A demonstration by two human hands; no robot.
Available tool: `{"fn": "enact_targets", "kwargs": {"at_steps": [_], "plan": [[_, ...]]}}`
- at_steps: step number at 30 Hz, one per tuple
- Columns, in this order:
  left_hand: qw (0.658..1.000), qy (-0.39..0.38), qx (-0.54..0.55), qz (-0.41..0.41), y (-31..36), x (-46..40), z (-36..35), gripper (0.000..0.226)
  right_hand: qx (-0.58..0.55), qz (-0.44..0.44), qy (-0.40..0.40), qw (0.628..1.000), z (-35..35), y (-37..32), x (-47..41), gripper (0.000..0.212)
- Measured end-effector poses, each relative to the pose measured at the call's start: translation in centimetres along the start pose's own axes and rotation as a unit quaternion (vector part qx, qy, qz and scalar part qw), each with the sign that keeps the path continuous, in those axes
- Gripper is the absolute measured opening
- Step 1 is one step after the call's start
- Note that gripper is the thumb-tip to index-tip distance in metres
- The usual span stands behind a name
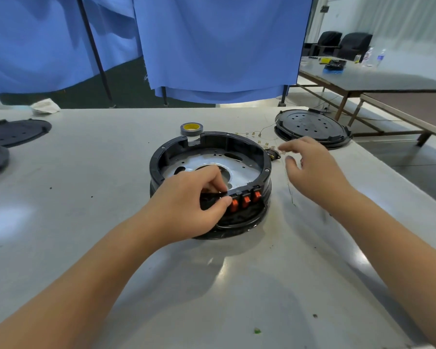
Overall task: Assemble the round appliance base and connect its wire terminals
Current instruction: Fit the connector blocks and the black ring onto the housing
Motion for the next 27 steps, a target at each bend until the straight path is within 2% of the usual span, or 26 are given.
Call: {"fn": "enact_targets", "kwargs": {"at_steps": [1, 3, 5, 8, 11, 13, 16, 18, 21, 24, 27], "plan": [[1.000, 0.003, -0.003, -0.001, 0.0, 0.0, -0.1, 0.010, 0.084, -0.029, -0.037, 0.995, -0.6, 1.5, -0.7, 0.034], [1.000, 0.006, -0.005, -0.001, 0.0, 0.0, -0.1, 0.010, 0.231, -0.080, -0.115, 0.963, -1.7, 4.0, -1.6, 0.042], [1.000, 0.006, -0.005, 0.000, 0.1, 0.0, -0.1, 0.011, 0.320, -0.113, -0.165, 0.926, -2.8, 5.7, -2.0, 0.048], [1.000, 0.004, -0.002, 0.002, 0.1, 0.0, -0.1, 0.013, 0.360, -0.131, -0.191, 0.904, -4.0, 7.0, -2.3, 0.051], [1.000, 0.002, 0.000, 0.003, 0.0, 0.0, -0.2, 0.013, 0.352, -0.091, -0.124, 0.923, -3.9, 6.9, -2.5, 0.037], [1.000, -0.001, -0.002, 0.000, 0.0, 0.0, -0.2, 0.012, 0.329, -0.062, -0.074, 0.940, -3.4, 6.3, -2.3, 0.031], [1.000, 0.000, -0.004, 0.001, 0.1, 0.1, -0.1, 0.014, 0.290, -0.050, -0.055, 0.954, -3.1, 5.4, -1.3, 0.031], [1.000, 0.001, -0.004, 0.001, 0.3, 0.1, -0.1, 0.013, 0.215, -0.066, -0.045, 0.973, -2.9, 4.8, -0.7, 0.026], [1.000, -0.004, 0.000, 0.002, 0.4, 0.1, 0.1, 0.012, 0.044, -0.113, -0.043, 0.992, -2.1, 3.9, -0.3, 0.019], [1.000, -0.008, 0.011, 0.002, 0.5, 0.1, 0.3, 0.014, -0.138, -0.120, -0.049, 0.982, -0.6, 2.0, 0.0, 0.015], [1.000, -0.008, 0.019, -0.010, 0.8, 0.0, 0.4, 0.013, -0.284, -0.096, -0.083, 0.950, 1.1, -1.0, 0.4, 0.012]]}}
Point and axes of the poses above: each hand's wrist, its own x-axis away from the middle knuckle, its own z-axis out of the back of the hand, y = z × x, the point moved 4 cm from there along -x, towards the middle knuckle, and after that the axes turned 2 degrees about x, right-handed, at the moved point
